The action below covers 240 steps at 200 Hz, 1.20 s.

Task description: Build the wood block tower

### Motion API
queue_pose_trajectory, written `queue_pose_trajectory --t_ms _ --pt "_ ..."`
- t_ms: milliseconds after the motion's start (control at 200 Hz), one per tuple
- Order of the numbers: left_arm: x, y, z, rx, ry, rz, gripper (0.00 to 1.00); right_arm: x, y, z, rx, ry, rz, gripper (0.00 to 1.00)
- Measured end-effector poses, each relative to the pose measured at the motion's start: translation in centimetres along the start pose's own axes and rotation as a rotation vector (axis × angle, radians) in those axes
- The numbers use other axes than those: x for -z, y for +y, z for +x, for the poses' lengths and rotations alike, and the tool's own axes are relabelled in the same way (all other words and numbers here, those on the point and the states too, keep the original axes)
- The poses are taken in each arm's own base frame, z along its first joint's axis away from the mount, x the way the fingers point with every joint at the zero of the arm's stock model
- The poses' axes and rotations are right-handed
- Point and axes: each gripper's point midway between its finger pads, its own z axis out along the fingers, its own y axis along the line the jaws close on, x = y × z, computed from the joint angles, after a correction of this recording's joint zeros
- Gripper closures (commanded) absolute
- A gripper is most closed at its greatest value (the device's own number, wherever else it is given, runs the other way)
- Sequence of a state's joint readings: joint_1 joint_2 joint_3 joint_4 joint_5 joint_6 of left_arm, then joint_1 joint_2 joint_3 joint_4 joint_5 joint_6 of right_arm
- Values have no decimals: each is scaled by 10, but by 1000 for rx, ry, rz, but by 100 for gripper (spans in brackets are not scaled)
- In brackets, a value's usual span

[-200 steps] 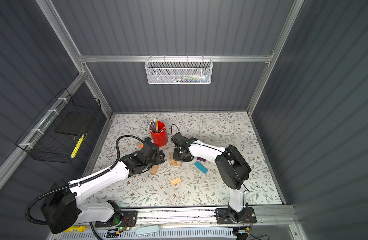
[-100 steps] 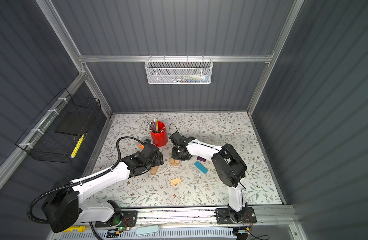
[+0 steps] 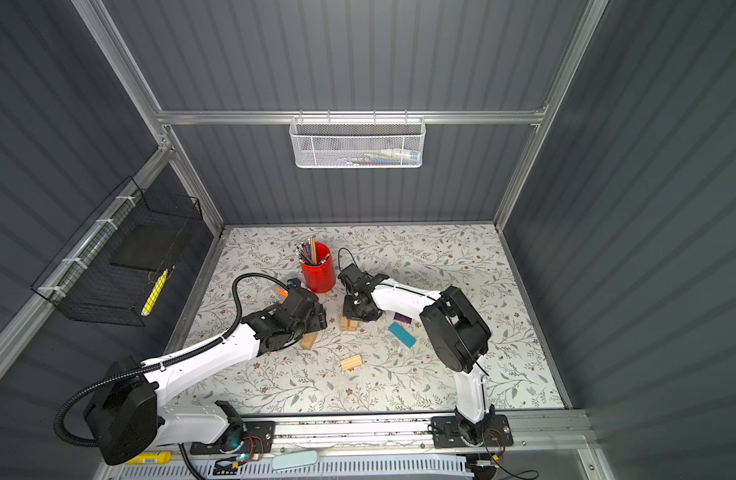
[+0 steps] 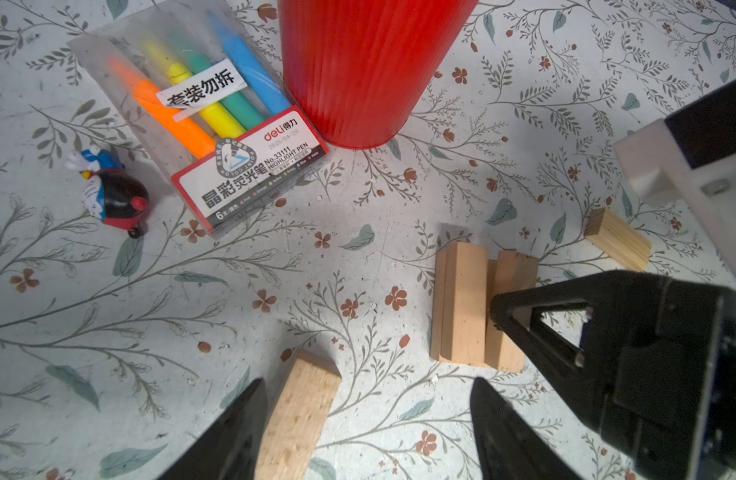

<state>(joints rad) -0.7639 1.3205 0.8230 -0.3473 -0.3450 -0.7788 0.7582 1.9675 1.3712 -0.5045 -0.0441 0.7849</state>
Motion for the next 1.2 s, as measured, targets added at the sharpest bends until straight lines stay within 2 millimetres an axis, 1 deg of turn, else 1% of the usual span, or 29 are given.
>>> queue_pose_trajectory --t_ms 130,230,415,846,976,1031,1101,1201 --pt "0 0 0 1 0 0 23 -1 0 0 -1 0 1 75" --pt "0 0 0 3 0 0 23 -2 0 0 -1 1 0 71" --pt "0 0 0 3 0 0 23 -2 1 -1 -1 -1 -3 68" --pt "0 0 0 3 1 -1 23 -1 1 -1 0 -5 -6 65" --pt "0 0 0 3 1 0 23 10 3 -3 0 -21 -22 66" --pt "0 0 0 3 1 1 24 19 4 -5 -2 -36 -36 66" --pt "0 -1 0 3 3 4 27 32 3 -7 -7 -51 -63 67" --pt "-4 -2 3 0 17 9 29 41 -1 -7 -23 -53 -110 68"
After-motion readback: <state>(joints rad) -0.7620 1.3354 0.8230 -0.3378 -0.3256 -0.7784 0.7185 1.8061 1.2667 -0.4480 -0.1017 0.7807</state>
